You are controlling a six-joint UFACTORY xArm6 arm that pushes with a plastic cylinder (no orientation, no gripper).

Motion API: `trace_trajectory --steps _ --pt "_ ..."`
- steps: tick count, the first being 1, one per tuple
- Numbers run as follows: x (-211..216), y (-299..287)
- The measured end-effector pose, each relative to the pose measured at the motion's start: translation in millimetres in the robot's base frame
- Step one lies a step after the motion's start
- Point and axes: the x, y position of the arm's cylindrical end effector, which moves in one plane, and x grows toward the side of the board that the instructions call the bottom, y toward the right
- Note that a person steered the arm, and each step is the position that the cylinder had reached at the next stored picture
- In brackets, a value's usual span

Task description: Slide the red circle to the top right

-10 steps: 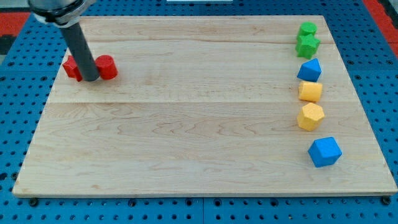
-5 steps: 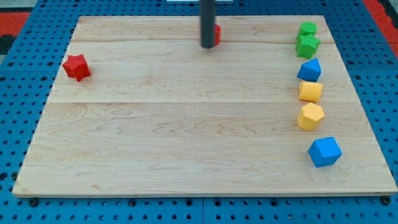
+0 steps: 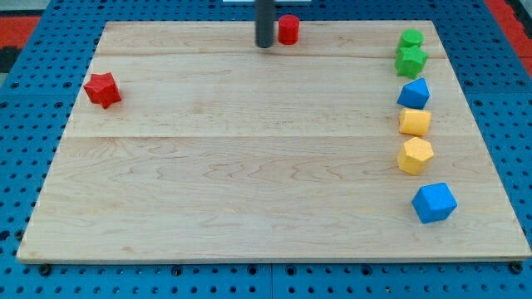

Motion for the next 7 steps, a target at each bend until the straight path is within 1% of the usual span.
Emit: trace_trajectory --steps 1,2,3,4,5,7 --pt "-27 8" --pt "-37 79" --pt "-37 148" --pt "-50 143" --pt "-51 142" --pt "-51 202"
